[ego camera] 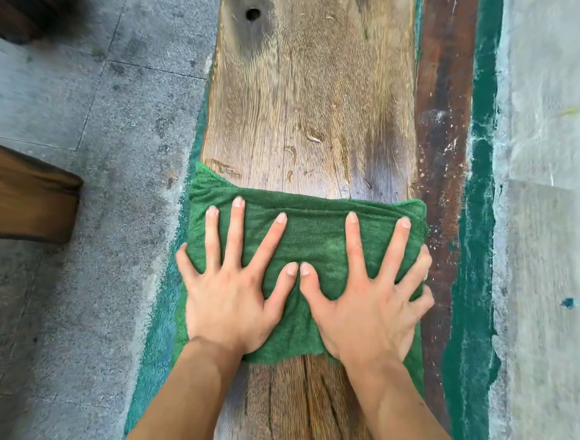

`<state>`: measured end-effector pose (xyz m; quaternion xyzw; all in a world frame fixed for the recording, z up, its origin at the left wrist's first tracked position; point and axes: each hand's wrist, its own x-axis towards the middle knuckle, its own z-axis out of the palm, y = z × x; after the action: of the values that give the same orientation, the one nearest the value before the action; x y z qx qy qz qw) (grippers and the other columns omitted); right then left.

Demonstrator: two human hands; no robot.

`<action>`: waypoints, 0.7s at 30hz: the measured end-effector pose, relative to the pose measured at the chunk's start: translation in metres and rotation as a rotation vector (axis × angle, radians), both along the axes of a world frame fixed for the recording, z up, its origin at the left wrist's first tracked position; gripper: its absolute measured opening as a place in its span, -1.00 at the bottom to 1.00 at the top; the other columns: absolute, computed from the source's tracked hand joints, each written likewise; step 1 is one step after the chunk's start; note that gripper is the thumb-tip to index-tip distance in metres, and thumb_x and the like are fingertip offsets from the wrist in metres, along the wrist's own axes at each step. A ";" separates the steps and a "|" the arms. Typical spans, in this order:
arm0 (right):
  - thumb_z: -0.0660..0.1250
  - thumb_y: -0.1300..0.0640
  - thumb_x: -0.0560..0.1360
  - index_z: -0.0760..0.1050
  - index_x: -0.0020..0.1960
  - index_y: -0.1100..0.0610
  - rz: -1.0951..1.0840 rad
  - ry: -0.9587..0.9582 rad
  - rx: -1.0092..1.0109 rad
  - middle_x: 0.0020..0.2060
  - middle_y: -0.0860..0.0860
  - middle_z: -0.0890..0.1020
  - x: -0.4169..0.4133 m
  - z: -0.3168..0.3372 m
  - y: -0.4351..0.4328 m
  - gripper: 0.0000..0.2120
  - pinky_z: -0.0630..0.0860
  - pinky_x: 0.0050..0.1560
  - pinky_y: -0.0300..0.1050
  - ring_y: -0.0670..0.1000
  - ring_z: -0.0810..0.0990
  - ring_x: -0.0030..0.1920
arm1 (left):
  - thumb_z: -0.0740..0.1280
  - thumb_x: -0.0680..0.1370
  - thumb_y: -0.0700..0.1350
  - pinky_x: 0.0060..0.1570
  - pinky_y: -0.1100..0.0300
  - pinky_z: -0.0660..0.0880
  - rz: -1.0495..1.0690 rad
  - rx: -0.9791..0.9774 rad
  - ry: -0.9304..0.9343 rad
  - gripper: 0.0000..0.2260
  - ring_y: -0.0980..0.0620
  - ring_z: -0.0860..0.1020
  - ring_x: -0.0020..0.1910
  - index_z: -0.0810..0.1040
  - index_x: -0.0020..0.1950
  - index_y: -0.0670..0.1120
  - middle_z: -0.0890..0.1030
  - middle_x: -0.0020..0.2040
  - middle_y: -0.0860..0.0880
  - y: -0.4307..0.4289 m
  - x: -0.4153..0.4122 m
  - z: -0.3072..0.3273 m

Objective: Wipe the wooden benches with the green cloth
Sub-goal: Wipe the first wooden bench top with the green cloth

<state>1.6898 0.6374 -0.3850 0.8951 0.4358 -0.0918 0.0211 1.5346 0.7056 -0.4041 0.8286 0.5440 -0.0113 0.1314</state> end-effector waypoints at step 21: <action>-0.03 -0.59 0.49 0.00 0.69 -0.26 -0.001 -0.042 0.019 0.70 0.19 -0.01 0.027 -0.002 0.066 -0.15 0.34 0.20 0.48 0.46 0.19 0.53 | -0.06 0.64 0.40 0.34 -0.54 0.22 -0.015 -0.003 -0.022 -0.41 -0.24 -0.04 0.69 -0.01 0.67 0.34 -0.05 0.73 -0.07 0.071 0.028 0.000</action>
<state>1.7168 0.7039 -0.3866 0.8971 0.4358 -0.0689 0.0218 1.5627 0.7764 -0.4038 0.8326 0.5363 -0.0040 0.1386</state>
